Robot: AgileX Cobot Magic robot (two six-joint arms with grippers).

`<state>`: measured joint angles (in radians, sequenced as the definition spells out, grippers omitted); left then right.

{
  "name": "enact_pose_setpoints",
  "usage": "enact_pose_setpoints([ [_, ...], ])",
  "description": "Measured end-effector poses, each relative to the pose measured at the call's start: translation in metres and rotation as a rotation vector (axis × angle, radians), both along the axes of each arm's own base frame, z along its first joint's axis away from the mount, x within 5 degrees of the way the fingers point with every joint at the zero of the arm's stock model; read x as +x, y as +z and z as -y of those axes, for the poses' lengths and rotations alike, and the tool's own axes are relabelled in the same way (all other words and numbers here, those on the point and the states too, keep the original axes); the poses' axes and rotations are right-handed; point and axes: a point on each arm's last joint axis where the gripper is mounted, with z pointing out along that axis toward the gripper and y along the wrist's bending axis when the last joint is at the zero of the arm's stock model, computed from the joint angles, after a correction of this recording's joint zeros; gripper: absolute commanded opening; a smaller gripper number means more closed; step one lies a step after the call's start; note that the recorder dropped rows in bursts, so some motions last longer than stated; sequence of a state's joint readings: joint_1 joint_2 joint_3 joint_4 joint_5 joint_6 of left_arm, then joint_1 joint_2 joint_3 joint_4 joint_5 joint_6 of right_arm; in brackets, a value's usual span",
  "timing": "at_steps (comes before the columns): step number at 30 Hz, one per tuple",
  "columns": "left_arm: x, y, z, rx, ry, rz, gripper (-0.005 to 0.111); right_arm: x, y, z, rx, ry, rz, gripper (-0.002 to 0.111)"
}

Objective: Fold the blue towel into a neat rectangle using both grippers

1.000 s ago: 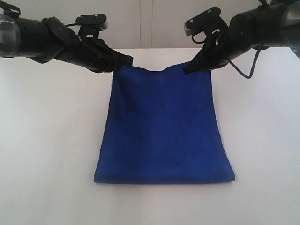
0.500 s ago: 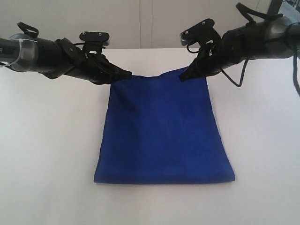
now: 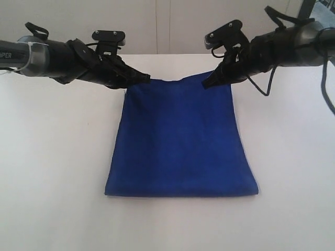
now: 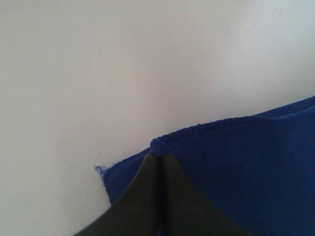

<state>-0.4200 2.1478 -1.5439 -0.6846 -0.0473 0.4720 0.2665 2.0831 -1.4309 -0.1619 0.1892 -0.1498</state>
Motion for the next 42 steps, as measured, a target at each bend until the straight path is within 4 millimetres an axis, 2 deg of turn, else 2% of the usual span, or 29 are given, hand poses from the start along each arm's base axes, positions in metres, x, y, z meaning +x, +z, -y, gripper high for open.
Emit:
enact_pose_setpoints([
  [3,0.002,-0.009,0.000,0.009,0.012,-0.002,0.000,0.002,-0.010,-0.001,0.001,0.003,-0.003,0.000],
  [8,0.004,-0.019,-0.001,0.019,0.020,-0.010,0.000,0.003,-0.010,-0.002,0.007,0.006,0.011,0.000],
  [15,0.003,-0.019,0.000,0.019,0.015,-0.015,0.001,0.004,-0.010,-0.002,0.009,0.006,0.017,0.000],
  [18,0.003,-0.019,0.000,0.019,0.010,-0.021,0.013,0.004,-0.010,-0.002,0.010,0.007,0.019,0.000],
  [23,0.003,-0.019,0.000,0.019,0.009,-0.023,0.044,0.004,-0.010,-0.002,0.010,0.007,0.019,0.000],
  [26,0.003,-0.019,0.000,0.019,0.009,-0.023,0.054,0.004,-0.010,-0.002,0.010,0.007,0.019,0.000],
  [37,0.003,-0.019,0.000,0.020,0.009,-0.021,0.054,0.004,-0.010,-0.002,0.010,0.007,0.019,0.000],
  [42,0.007,-0.016,-0.002,0.057,0.014,0.048,0.054,0.004,-0.010,-0.002,0.010,0.007,0.019,0.000],
])
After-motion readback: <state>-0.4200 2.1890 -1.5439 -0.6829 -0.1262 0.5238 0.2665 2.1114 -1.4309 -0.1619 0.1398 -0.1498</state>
